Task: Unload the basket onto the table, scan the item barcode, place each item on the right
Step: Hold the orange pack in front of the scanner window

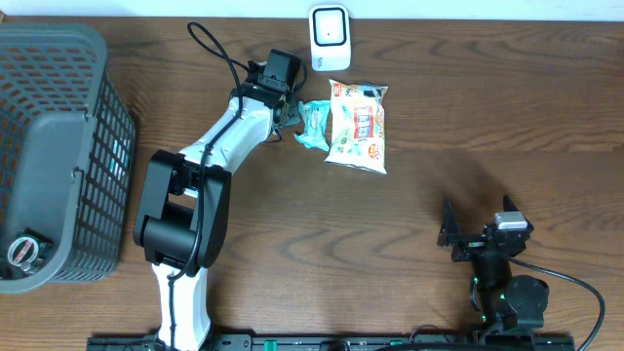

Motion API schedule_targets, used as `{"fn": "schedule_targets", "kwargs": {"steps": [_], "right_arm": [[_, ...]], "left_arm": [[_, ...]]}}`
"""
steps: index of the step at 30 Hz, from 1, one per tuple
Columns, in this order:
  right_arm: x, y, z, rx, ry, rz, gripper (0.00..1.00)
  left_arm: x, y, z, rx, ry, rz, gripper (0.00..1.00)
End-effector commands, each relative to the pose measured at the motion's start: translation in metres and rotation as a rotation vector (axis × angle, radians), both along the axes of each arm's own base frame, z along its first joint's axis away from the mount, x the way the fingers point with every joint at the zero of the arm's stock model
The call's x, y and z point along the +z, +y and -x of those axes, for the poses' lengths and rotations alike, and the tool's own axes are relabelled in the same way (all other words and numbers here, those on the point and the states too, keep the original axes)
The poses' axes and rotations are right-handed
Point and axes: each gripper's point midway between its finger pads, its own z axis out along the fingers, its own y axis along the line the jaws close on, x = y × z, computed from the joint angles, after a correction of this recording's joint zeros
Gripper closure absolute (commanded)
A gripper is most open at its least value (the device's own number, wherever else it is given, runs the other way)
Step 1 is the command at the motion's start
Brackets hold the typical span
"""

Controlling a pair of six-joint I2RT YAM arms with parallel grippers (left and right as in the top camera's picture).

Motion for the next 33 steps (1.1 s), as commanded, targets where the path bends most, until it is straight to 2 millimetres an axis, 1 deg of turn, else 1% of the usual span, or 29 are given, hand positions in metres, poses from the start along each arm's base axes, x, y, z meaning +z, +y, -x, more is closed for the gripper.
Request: {"fn": "schedule_targets", "kwargs": {"steps": [1, 2, 5, 8, 10, 13, 15, 16, 17, 18, 23, 28, 32, 33], "right_arm": [[0.0, 0.002, 0.0, 0.008, -0.001, 0.008, 0.01], [0.0, 0.002, 0.0, 0.008, -0.001, 0.008, 0.01], [0.0, 0.002, 0.0, 0.008, -0.001, 0.008, 0.01], [0.0, 0.002, 0.0, 0.008, -0.001, 0.008, 0.01], [0.0, 0.002, 0.0, 0.008, -0.001, 0.008, 0.01], [0.0, 0.002, 0.0, 0.008, -0.001, 0.008, 0.01], [0.0, 0.002, 0.0, 0.008, -0.001, 0.008, 0.01], [0.0, 0.002, 0.0, 0.008, -0.001, 0.008, 0.01], [0.0, 0.002, 0.0, 0.008, -0.001, 0.008, 0.01], [0.0, 0.002, 0.0, 0.008, -0.001, 0.008, 0.01], [0.0, 0.002, 0.0, 0.008, -0.001, 0.008, 0.01], [0.0, 0.002, 0.0, 0.008, -0.001, 0.008, 0.01], [0.0, 0.002, 0.0, 0.008, -0.001, 0.008, 0.01], [0.0, 0.002, 0.0, 0.008, -0.001, 0.008, 0.01]], "left_arm": [[0.023, 0.003, -0.007, -0.014, -0.053, -0.017, 0.77], [0.03, 0.009, -0.009, -0.026, -0.073, -0.06, 0.77], [0.036, 0.028, -0.012, -0.006, -0.097, -0.167, 0.77], [0.034, 0.034, -0.012, -0.009, -0.086, -0.178, 0.77], [0.029, 0.031, -0.011, -0.023, -0.069, -0.143, 0.77], [0.021, 0.017, -0.009, -0.064, -0.043, -0.067, 0.78], [0.013, 0.008, -0.007, -0.087, -0.024, -0.028, 0.82], [0.01, 0.006, -0.006, -0.093, -0.017, -0.02, 0.81], [0.006, 0.006, -0.006, -0.094, -0.01, -0.018, 0.81], [0.002, 0.006, -0.006, -0.094, -0.001, -0.023, 0.85], [-0.012, 0.006, -0.007, -0.093, 0.011, -0.026, 0.85], [-0.022, 0.006, -0.007, -0.092, 0.024, -0.029, 0.85], [-0.026, 0.006, -0.006, -0.093, 0.034, -0.031, 0.86], [-0.026, 0.005, -0.006, -0.096, 0.036, -0.025, 0.89]]}}
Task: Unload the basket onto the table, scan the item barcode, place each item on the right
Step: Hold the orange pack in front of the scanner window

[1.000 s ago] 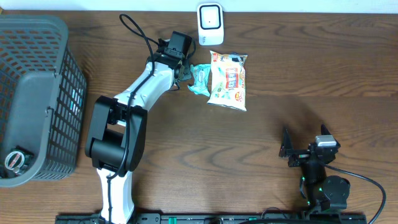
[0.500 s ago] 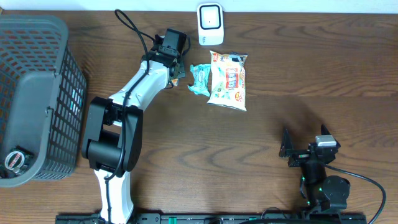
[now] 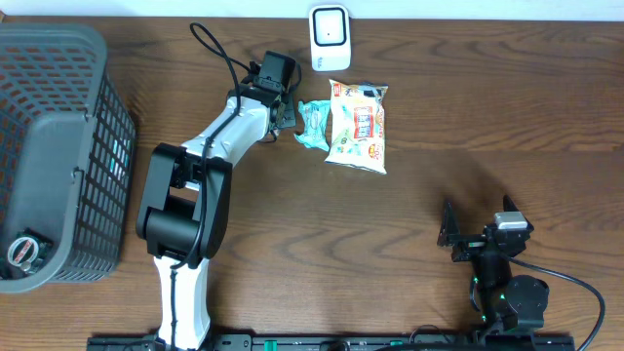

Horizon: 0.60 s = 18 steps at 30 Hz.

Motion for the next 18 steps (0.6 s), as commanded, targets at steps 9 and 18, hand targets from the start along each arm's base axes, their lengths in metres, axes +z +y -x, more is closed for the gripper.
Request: {"fn": "schedule_targets", "kwargs": {"steps": [9, 18], "right_arm": [[0.0, 0.002, 0.0, 0.008, -0.001, 0.008, 0.01], [0.0, 0.002, 0.0, 0.008, -0.001, 0.008, 0.01]], "left_arm": [[-0.003, -0.034, 0.006, -0.089, 0.046, 0.175, 0.92], [0.028, -0.038, -0.003, -0.093, -0.027, 0.208, 0.92]]}}
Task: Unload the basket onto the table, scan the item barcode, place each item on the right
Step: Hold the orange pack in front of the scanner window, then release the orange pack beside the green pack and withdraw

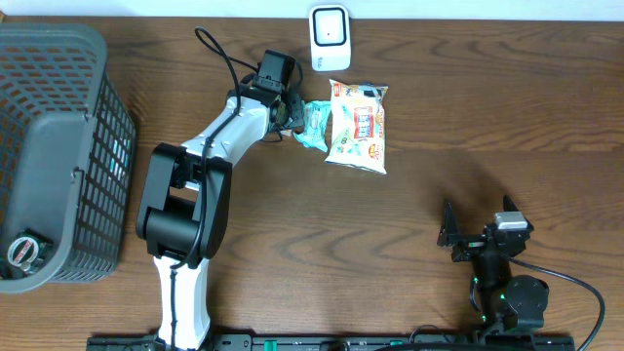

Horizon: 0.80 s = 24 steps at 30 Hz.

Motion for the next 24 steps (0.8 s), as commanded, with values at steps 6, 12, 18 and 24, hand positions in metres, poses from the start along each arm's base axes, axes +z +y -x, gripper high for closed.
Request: {"fn": "schedule_targets", "kwargs": {"steps": [6, 12, 18, 24], "right_arm": [[0.0, 0.002, 0.0, 0.008, -0.001, 0.008, 0.01], [0.0, 0.002, 0.0, 0.008, -0.001, 0.008, 0.01], [0.0, 0.002, 0.0, 0.008, -0.001, 0.008, 0.01], [0.0, 0.002, 0.0, 0.008, -0.001, 0.008, 0.01]], "left_arm": [[0.047, 0.015, -0.015, 0.048, -0.124, -0.06, 0.92], [0.12, 0.044, -0.023, 0.073, -0.287, -0.127, 0.87], [0.224, 0.092, -0.014, 0.129, -0.496, -0.172, 0.74], [0.315, 0.172, 0.017, 0.322, -0.674, -0.251, 0.57]]}}
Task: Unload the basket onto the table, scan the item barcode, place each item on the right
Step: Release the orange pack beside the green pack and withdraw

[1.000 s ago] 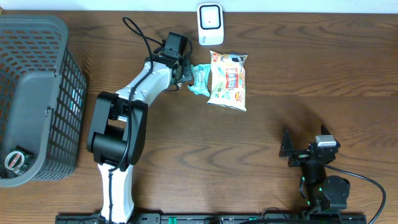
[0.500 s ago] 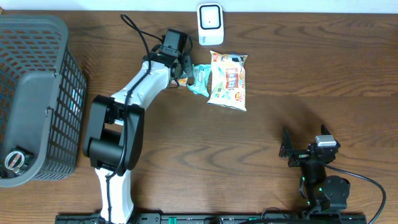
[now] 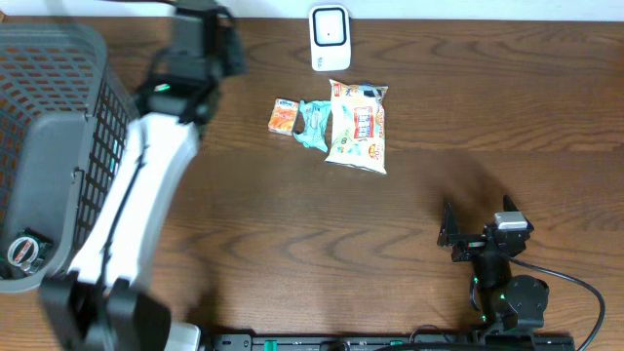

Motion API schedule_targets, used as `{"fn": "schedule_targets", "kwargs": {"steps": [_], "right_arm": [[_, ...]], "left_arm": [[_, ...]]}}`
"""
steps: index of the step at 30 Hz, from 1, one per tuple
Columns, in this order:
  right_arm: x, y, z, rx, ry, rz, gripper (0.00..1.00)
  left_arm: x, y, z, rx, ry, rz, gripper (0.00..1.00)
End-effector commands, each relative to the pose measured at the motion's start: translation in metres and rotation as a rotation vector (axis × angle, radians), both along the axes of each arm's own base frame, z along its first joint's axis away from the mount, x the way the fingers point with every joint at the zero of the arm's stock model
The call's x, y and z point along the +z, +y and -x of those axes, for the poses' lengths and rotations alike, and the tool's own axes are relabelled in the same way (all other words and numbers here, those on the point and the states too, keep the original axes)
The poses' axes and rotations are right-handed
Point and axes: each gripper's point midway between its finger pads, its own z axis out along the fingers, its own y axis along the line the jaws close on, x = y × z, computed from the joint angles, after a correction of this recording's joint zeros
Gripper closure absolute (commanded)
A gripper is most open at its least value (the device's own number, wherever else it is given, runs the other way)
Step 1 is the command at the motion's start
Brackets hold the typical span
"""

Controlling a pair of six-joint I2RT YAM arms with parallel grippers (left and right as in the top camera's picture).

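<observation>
A small orange packet (image 3: 284, 116) lies flat on the table, touching the left edge of a teal packet (image 3: 314, 124). A larger white snack bag (image 3: 358, 125) lies just right of them. The white scanner (image 3: 330, 37) stands at the back edge, above the bag. My left arm is raised and blurred, and its gripper (image 3: 216, 34) is high at the back left, well away from the packets. Nothing shows in it, and its jaws cannot be made out. My right gripper (image 3: 448, 234) rests open at the front right, far from the items.
A grey mesh basket (image 3: 58, 58) fills the left side, with a round black and white object (image 3: 24, 252) in its near corner. My left arm (image 3: 136, 195) slants across the table beside the basket. Dark wood table (image 3: 487, 117) lies to the right.
My left gripper was low at the teal packet's left edge; now it is raised at the back left near the basket. An orange packet lies uncovered where the gripper stood.
My left gripper stayed low just left of the teal packet through the three earlier moments, shifting only slightly toward it. Now the arm is up and away, and an orange packet lies on that spot. The right arm has not moved.
</observation>
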Motion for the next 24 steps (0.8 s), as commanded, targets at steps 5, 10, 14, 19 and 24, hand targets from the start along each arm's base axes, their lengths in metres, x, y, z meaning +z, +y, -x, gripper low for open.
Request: {"fn": "schedule_targets", "kwargs": {"steps": [5, 10, 14, 19, 24], "right_arm": [[0.0, 0.002, 0.0, 0.008, -0.001, 0.008, 0.01], [0.0, 0.002, 0.0, 0.008, -0.001, 0.008, 0.01], [0.0, 0.002, 0.0, 0.008, -0.001, 0.008, 0.01], [0.0, 0.002, 0.0, 0.008, -0.001, 0.008, 0.01], [0.0, 0.002, 0.0, 0.008, -0.001, 0.008, 0.01]], "left_arm": [[0.094, 0.112, 0.051, 0.271, -0.206, -0.058, 0.49], [0.115, 0.177, 0.087, 0.432, -0.242, -0.074, 0.44], [0.111, 0.231, 0.112, 0.569, -0.218, -0.088, 0.44], [0.097, 0.281, 0.13, 0.52, -0.192, -0.017, 0.44], [0.083, 0.295, 0.139, 0.255, -0.225, 0.173, 0.44]]}}
